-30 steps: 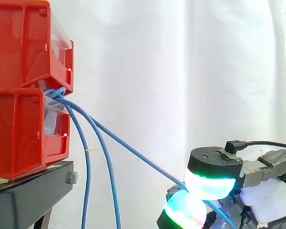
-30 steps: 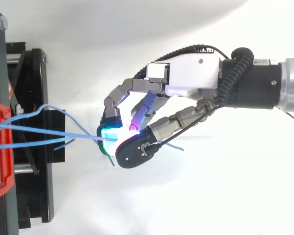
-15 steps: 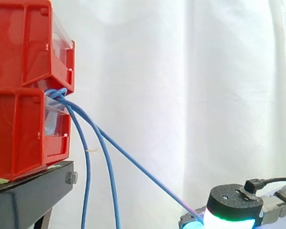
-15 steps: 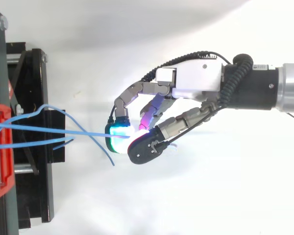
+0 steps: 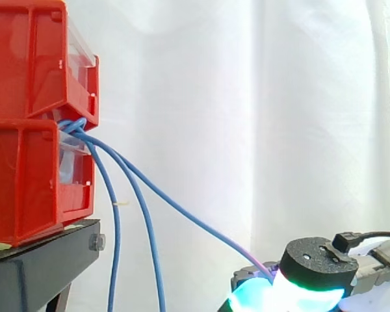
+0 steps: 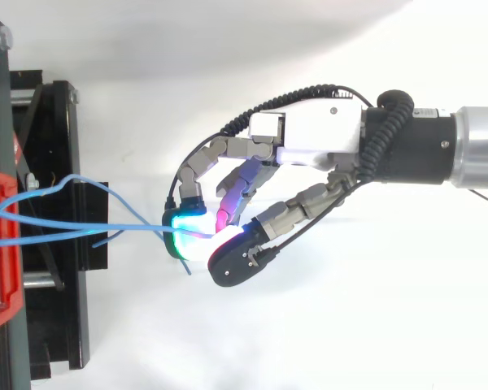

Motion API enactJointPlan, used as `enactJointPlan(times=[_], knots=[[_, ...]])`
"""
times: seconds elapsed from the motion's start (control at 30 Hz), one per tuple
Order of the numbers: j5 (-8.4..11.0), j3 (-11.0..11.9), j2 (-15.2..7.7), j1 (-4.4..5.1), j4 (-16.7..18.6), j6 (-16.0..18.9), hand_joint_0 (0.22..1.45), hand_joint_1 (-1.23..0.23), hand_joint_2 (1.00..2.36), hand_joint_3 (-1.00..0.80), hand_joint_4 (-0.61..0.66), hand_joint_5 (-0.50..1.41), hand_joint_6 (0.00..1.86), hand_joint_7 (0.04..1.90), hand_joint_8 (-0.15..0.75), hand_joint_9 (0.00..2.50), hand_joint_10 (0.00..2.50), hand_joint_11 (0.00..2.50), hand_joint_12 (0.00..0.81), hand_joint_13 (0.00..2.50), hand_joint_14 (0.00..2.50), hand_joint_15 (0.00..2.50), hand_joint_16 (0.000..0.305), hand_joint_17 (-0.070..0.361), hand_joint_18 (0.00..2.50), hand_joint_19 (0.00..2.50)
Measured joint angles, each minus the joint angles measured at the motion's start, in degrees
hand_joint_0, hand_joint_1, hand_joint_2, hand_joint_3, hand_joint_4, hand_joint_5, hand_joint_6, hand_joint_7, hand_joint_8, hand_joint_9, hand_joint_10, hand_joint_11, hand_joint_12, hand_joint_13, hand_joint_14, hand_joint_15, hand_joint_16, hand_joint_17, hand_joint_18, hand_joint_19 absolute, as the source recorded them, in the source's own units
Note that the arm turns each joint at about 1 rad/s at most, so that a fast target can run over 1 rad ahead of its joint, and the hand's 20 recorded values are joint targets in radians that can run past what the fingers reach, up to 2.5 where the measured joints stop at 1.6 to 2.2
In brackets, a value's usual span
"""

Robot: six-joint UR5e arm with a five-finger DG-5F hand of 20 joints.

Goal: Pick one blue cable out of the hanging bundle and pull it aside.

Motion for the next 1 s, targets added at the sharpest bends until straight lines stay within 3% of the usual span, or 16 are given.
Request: enactJointPlan(times=[0.07, 0.1, 0.33, 0.57, 1.0], knots=[[0.00, 0.01, 0.00, 0.00, 0.06, -0.03, 0.66, -0.90, 1.01, -0.06, -0.35, -0.08, 0.93, 1.09, 0.175, 1.00, 0.02, 0.51, 0.292, 0.78, 0.02, 0.59, 0.052, 0.117, 0.37, 0.36], [0.00, 0.01, 0.00, 0.00, 0.08, -0.04, 0.63, -0.86, 1.01, -0.15, -0.27, -0.09, 0.93, 1.03, 0.177, 0.97, 0.02, 0.53, 0.282, 0.74, 0.02, 0.59, 0.050, 0.111, 0.35, 0.37], [0.00, 0.02, 0.00, 0.01, 0.07, -0.05, 0.50, -0.68, 1.00, -0.50, -0.14, -0.11, 0.89, 0.94, 0.192, 0.94, 0.02, 0.56, 0.297, 0.70, 0.02, 0.58, 0.051, 0.116, 0.32, 0.39], [0.01, 0.01, 0.00, -0.01, 0.02, 0.16, 0.44, -0.60, 1.00, -0.50, -0.11, -0.10, 0.87, 0.91, 0.210, 0.96, 0.02, 0.56, 0.323, 0.72, 0.02, 0.58, 0.057, 0.129, 0.34, 0.38], [-0.41, 0.12, 0.08, -0.29, -0.11, 0.75, 0.45, -0.56, 1.00, -0.50, -0.11, -0.10, 0.86, 0.91, 0.214, 0.98, 0.02, 0.56, 0.321, 0.72, 0.02, 0.58, 0.057, 0.128, 0.34, 0.39]])
